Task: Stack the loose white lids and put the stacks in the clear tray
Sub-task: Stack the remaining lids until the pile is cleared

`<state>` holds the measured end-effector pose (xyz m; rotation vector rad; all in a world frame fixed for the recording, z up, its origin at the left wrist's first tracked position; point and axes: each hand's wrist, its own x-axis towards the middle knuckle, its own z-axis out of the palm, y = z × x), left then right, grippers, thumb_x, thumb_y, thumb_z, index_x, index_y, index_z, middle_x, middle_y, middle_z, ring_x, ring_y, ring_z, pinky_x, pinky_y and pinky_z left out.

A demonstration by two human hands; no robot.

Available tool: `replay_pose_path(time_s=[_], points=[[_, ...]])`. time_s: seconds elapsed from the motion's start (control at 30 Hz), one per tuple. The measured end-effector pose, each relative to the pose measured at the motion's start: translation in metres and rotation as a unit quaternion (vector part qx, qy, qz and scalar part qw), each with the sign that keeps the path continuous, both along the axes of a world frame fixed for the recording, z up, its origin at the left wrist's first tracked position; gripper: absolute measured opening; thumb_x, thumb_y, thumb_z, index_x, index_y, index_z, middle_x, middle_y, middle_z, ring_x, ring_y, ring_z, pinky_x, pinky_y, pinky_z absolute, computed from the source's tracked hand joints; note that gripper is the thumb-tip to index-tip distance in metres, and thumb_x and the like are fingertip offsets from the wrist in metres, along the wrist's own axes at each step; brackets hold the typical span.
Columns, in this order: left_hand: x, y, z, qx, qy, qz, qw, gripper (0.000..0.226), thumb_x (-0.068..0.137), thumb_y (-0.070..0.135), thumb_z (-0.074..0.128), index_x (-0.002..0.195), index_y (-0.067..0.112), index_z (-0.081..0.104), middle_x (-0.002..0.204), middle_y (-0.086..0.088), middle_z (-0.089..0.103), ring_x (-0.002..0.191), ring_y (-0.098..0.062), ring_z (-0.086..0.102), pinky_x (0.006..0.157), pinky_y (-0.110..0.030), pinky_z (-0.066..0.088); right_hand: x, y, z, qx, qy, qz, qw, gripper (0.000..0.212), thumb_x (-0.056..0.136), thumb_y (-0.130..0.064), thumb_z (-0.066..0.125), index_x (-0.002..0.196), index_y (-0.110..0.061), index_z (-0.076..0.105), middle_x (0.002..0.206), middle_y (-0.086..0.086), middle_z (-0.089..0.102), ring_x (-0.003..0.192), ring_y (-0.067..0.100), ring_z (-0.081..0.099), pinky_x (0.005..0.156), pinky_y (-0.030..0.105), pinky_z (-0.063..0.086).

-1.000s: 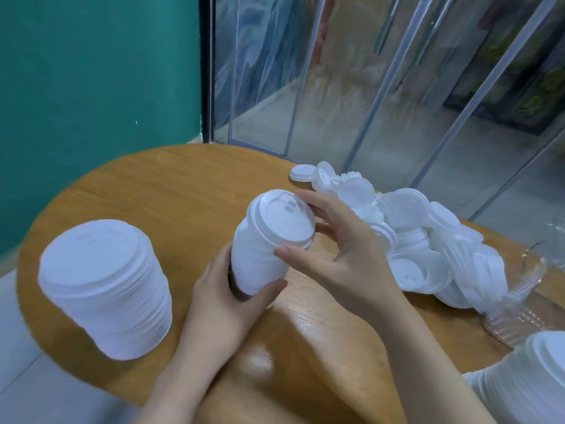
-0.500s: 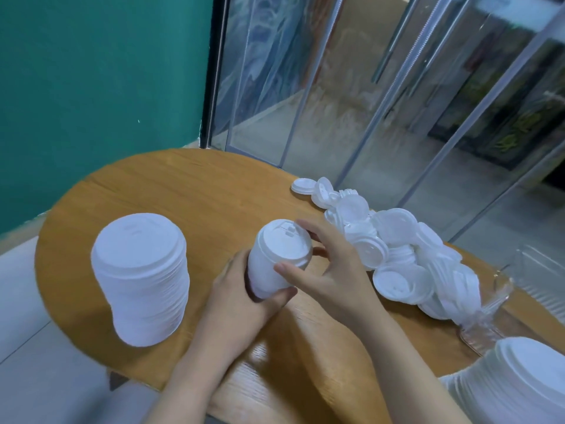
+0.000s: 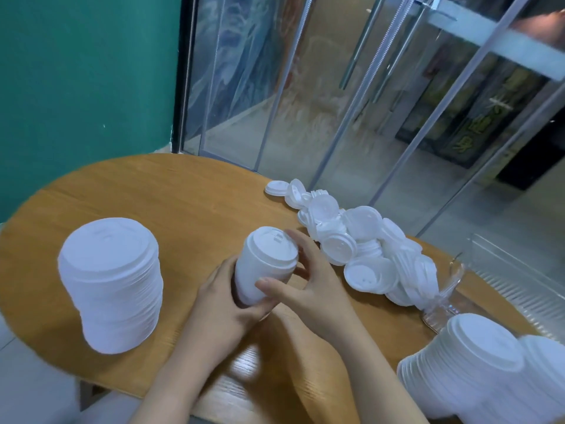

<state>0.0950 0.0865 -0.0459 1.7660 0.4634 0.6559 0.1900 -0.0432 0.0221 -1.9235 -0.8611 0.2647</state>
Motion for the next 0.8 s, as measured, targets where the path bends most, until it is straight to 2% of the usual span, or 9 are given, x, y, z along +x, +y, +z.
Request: replay_pose_path(time_s=[0.07,0.13,0.23,0.3,0.4,0.53,0.6,0.7,0.8], points=[[0.004,0.0,-0.002,0.008,0.004,-0.001,1.0,0.067,0.062,0.052,0.092,0.12,0.043,0.06,0.111,0.024,0.067,0.105,0.003,0.061,0.085,-0.023,0.05,0.013,-0.007,0.004,0.021,-0.002,-0.046,0.999,0.089,0.063,-0.065,0.08,0.143,-0.039,0.049,0.135,-0.021,0.061,0.128,-0.007,0.053,0.103,0.018,0.045],[0.009,-0.002,-0.004,0.019,0.009,0.0,1.0,0.067,0.061,0.047,0.095,0.118,0.043,0.06,0.11,0.023,0.067,0.104,0.006,0.06,0.082,-0.018,0.047,0.038,-0.018,0.003,0.053,-0.037,-0.151,0.986,0.078,0.068,-0.07,0.071,0.135,-0.035,0.056,0.128,-0.02,0.063,0.123,-0.009,0.055,0.1,0.017,0.045],[0.019,-0.007,-0.007,0.016,0.014,-0.009,1.0,0.068,0.06,0.046,0.096,0.117,0.043,0.06,0.108,0.025,0.066,0.104,0.009,0.058,0.077,-0.007,0.042,0.083,-0.035,-0.009,0.022,-0.115,-0.239,0.964,0.045,0.083,-0.047,0.079,0.12,-0.033,0.056,0.115,-0.028,0.057,0.109,-0.022,0.049,0.091,0.011,0.04],[0.025,-0.009,-0.008,0.012,0.012,-0.016,1.0,0.067,0.06,0.044,0.096,0.116,0.044,0.06,0.107,0.026,0.066,0.104,0.011,0.057,0.075,-0.003,0.041,0.111,-0.042,-0.022,-0.026,-0.165,-0.242,0.956,0.042,0.087,-0.032,0.081,0.123,-0.026,0.059,0.116,-0.022,0.056,0.105,-0.017,0.047,0.091,0.014,0.037],[0.032,-0.01,-0.009,0.014,0.012,-0.027,0.999,0.07,0.06,0.043,0.096,0.119,0.045,0.059,0.111,0.028,0.065,0.106,0.013,0.056,0.076,-0.002,0.04,0.136,-0.048,-0.034,-0.083,-0.184,-0.234,0.951,0.05,0.089,-0.034,0.079,0.132,-0.017,0.06,0.125,-0.009,0.057,0.109,-0.006,0.043,0.097,0.02,0.034],[0.042,-0.014,-0.009,0.004,0.015,-0.034,0.999,0.072,0.059,0.042,0.095,0.121,0.045,0.059,0.113,0.027,0.066,0.107,0.013,0.057,0.077,-0.003,0.041,0.149,-0.048,-0.049,-0.135,-0.171,-0.249,0.944,0.051,0.09,-0.028,0.077,0.136,-0.013,0.06,0.132,0.002,0.064,0.122,0.019,0.056,0.103,0.03,0.041],[0.044,-0.016,-0.008,0.001,0.016,-0.036,0.999,0.073,0.059,0.043,0.095,0.122,0.044,0.059,0.113,0.027,0.066,0.108,0.011,0.057,0.077,-0.004,0.042,0.15,-0.046,-0.052,-0.137,-0.184,-0.254,0.94,0.042,0.092,-0.021,0.074,0.132,-0.011,0.064,0.127,0.005,0.068,0.12,0.027,0.06,0.1,0.035,0.043],[0.046,-0.016,-0.008,0.005,0.021,-0.038,0.999,0.072,0.06,0.045,0.095,0.122,0.043,0.059,0.113,0.025,0.066,0.108,0.008,0.058,0.079,-0.008,0.043,0.146,-0.047,-0.045,-0.101,-0.186,-0.269,0.94,0.031,0.094,-0.02,0.072,0.124,-0.014,0.069,0.112,-0.002,0.073,0.104,0.02,0.063,0.086,0.029,0.044],[0.041,-0.014,-0.006,0.008,0.03,-0.039,0.999,0.072,0.059,0.048,0.095,0.121,0.042,0.06,0.113,0.023,0.068,0.108,0.002,0.061,0.083,-0.021,0.047,0.13,-0.057,-0.033,-0.019,-0.2,-0.279,0.939,0.019,0.094,-0.022,0.073,0.113,-0.018,0.073,0.092,-0.012,0.07,0.083,0.008,0.06,0.078,0.024,0.046]])
